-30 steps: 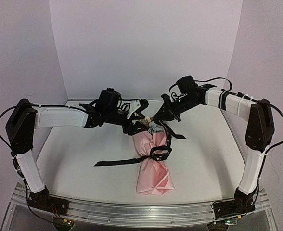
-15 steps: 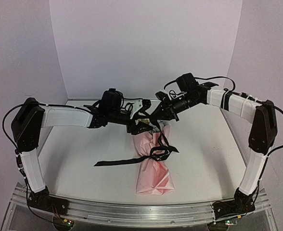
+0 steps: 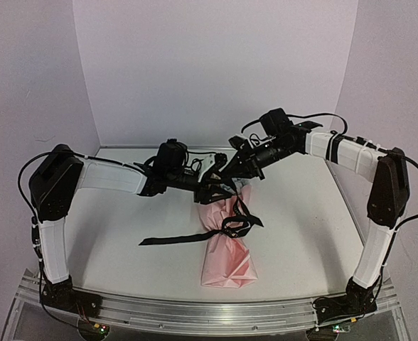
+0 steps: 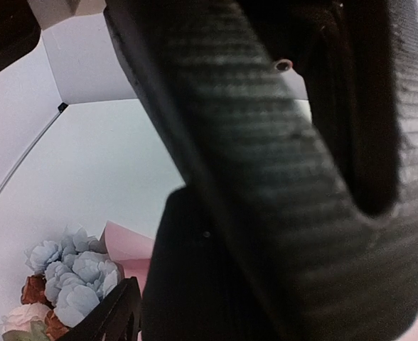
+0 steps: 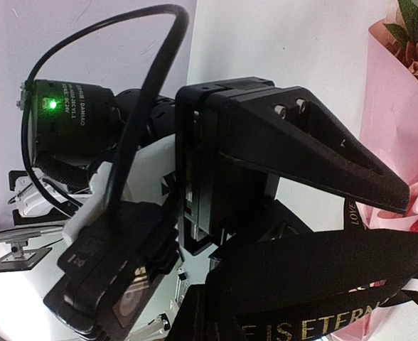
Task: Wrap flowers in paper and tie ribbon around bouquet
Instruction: Cross the ribbon over the folded bouquet.
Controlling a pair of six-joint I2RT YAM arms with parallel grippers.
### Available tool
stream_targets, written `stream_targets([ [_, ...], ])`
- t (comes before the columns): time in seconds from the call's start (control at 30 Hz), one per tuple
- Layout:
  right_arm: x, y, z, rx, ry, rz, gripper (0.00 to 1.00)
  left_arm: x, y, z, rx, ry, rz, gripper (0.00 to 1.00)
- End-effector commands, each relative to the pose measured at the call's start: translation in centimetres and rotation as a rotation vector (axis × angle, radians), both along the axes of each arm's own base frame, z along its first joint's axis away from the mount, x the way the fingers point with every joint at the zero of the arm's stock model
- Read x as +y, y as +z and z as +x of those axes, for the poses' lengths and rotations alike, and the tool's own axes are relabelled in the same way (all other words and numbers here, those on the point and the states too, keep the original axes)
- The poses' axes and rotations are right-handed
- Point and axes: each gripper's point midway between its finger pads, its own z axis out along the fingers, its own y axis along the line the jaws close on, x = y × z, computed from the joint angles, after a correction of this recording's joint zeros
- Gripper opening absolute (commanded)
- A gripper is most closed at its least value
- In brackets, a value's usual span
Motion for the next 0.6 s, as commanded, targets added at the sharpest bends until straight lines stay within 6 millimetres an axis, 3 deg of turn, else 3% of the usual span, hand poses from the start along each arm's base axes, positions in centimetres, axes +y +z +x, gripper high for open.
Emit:
stream_targets([
  [0.0,0.0,2.1,-0.9,-0.033,0.027,0.040,0.00,-1.5,3.9,0.7,-0.054,-0.028,-0.117,0.59],
  [0.17,-0.3,1.8,-1.2,-0.030,0.029,0.028,0.00,-2.2,3.9,0.6,-0.045,-0.045,-0.128,0.51],
  [0.27,-0.6,1.5,-1.5,-0.035,0.033,0.013,0.00,-2.3,4.0,0.8,-0.040,-0.037,-0.136,0.31],
  [0.37,-1.5,0.7,-1.9,-0.054,0.028,-0.037,0.00,-2.3,3.8,1.1,-0.017,-0.022,-0.105,0.05],
  [0.57,-5.1,-2.2,-2.4,-0.179,-0.009,-0.252,0.00,0.1,5.3,3.0,-0.044,0.191,-0.029,0.00],
])
